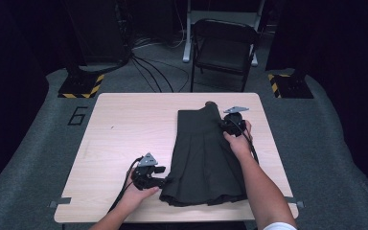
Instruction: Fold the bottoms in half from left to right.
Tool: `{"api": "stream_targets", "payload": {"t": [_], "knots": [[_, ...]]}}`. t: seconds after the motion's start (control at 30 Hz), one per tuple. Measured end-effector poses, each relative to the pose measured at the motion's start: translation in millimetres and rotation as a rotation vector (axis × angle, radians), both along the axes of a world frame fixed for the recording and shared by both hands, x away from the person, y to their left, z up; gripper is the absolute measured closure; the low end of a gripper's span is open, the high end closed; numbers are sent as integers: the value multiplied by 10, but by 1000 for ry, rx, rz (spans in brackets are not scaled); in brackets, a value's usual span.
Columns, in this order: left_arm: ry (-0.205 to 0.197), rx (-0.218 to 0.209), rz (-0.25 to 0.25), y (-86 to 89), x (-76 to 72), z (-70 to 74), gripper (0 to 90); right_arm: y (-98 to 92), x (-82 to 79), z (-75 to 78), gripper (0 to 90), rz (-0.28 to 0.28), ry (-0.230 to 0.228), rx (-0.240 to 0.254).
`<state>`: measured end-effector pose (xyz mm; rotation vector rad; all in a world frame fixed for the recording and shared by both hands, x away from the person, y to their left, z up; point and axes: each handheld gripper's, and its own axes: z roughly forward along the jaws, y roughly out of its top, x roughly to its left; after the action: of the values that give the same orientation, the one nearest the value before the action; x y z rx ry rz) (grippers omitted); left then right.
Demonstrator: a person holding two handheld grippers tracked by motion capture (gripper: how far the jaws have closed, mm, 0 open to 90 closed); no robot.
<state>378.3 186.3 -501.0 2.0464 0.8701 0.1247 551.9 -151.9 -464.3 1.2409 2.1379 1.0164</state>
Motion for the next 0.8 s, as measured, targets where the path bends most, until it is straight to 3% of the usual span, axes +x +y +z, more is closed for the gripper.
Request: {"api": "stream_targets", "payload": {"t": [0.13,0.23,0.33,0.47,0.57,0.63,0.8], "knots": [[5,4,-20,-39,-12,-22,412,37,92,10,790,-23,25,-37],[8,8,-17,-85,-40,-49,410,16,164,-131,778,-56,92,-61],[3,17,-36,-100,-38,-64,407,-14,210,-293,678,-95,188,-27],[13,23,-35,-116,-37,-101,386,-54,228,-335,529,-119,204,-20],[11,22,-29,-123,-44,-126,364,-90,228,-353,490,-118,242,6],[10,23,-23,-134,-47,-144,350,-93,222,-365,480,-124,245,19],[21,25,-28,-175,-63,-202,319,-96,218,-388,463,-108,223,-1]]}}
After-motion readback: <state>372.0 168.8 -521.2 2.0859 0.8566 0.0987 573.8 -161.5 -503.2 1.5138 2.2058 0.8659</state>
